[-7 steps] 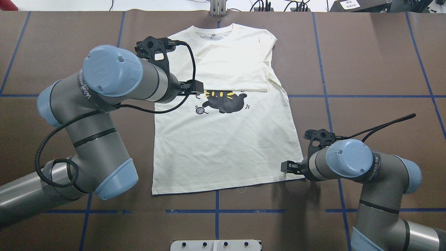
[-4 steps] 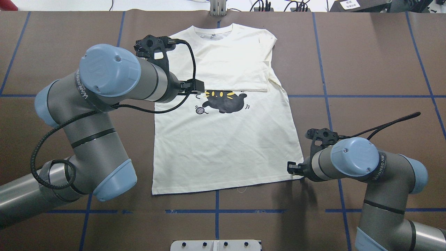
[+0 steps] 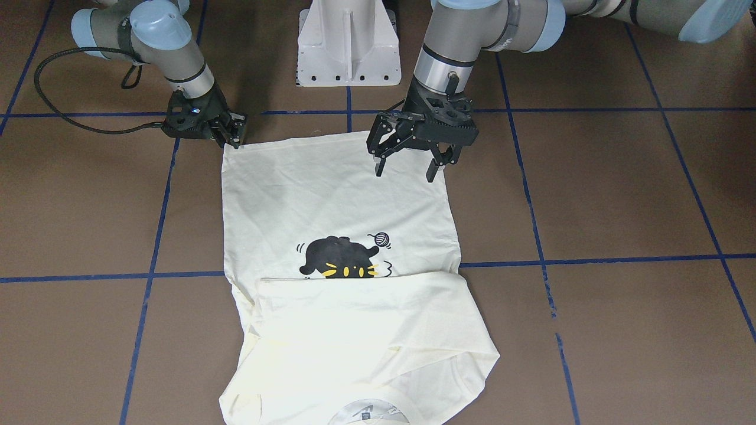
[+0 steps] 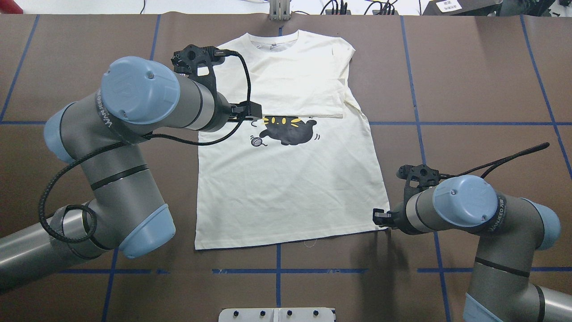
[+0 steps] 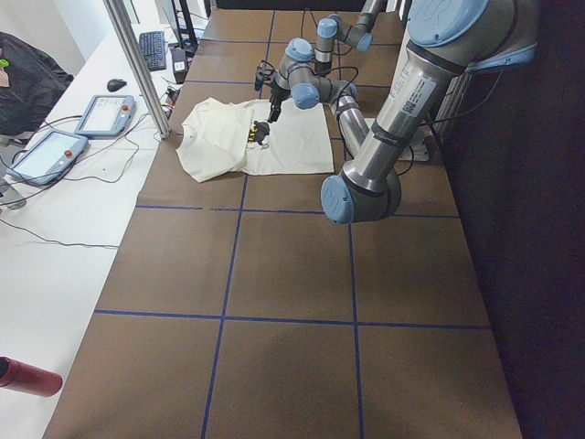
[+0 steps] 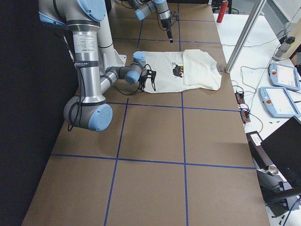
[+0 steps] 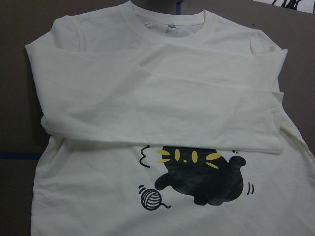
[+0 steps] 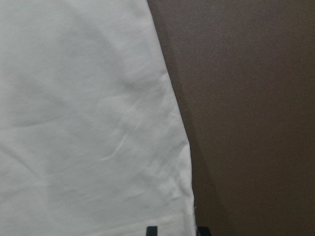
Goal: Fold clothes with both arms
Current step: 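Lower both grippers to the hem corners nearest the robot and grasp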
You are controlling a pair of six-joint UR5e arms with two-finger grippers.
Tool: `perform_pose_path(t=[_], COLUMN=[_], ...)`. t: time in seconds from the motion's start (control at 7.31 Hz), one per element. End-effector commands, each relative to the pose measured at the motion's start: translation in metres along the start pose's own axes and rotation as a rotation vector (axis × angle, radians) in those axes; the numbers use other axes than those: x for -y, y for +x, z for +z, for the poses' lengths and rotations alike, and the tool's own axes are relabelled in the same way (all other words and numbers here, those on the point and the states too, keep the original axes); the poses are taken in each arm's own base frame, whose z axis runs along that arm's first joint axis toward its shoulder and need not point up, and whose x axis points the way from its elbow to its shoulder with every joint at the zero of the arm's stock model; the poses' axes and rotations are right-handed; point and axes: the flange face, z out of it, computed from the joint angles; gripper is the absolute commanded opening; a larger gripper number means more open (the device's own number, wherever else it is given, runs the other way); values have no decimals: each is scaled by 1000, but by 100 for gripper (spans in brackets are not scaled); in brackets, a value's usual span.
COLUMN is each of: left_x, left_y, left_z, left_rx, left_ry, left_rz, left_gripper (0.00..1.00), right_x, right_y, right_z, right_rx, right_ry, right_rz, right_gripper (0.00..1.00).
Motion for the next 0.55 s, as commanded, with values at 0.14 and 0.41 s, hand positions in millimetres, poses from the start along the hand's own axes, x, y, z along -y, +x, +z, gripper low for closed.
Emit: perform_pose_path(t=[0.14,0.41], left_x=[0,0], left_y=[0,0], left_z=[2,1], left_rx=[0,-2], left_ry=[-1,0], left_rz=[0,0], left_gripper=[99,99], right_x=[6,12], right_y=[5,5], right_z=[8,8], right_rx=[-18,-19], right_ry=[5,13], right_rz=[8,11], right_gripper=[38,32])
